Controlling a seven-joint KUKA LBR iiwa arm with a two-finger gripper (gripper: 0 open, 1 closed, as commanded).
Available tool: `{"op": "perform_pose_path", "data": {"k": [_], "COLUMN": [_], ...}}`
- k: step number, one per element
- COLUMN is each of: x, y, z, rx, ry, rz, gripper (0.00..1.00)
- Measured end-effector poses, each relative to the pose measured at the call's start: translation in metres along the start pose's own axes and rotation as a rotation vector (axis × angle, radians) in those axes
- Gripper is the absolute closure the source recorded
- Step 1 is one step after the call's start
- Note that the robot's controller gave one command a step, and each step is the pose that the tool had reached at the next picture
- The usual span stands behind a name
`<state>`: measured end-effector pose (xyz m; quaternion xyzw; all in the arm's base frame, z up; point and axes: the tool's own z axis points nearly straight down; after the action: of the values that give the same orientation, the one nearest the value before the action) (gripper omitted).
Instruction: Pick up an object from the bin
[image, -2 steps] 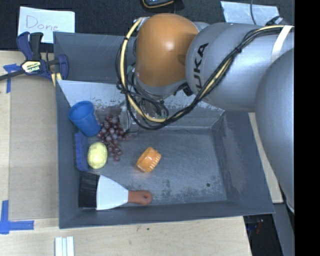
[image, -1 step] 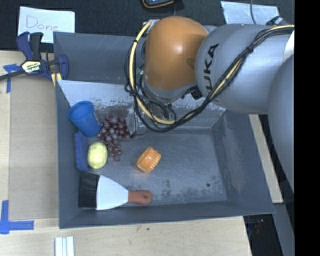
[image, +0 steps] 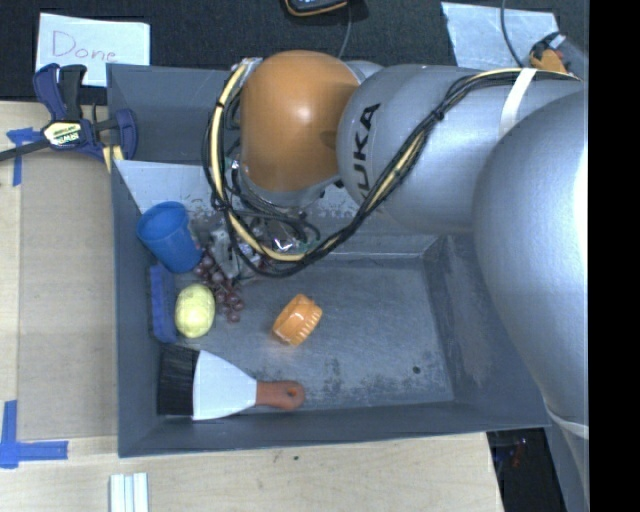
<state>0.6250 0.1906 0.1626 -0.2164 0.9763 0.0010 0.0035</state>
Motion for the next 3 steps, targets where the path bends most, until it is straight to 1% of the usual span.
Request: {"op": "perform_pose_path", "data": {"k": [1,2,3], "x": [0.013,0.01,0.001], "y": [-0.033,0.011,-0.005], "z": [-0.012,-0.016,0.012], "rx": [0.003,-0.002,0.002], "ry": [-0.001,0.002,0.004], "rz": [0.052,0.009,-0.198], "gripper": [1.0,1.0,1.0]}}
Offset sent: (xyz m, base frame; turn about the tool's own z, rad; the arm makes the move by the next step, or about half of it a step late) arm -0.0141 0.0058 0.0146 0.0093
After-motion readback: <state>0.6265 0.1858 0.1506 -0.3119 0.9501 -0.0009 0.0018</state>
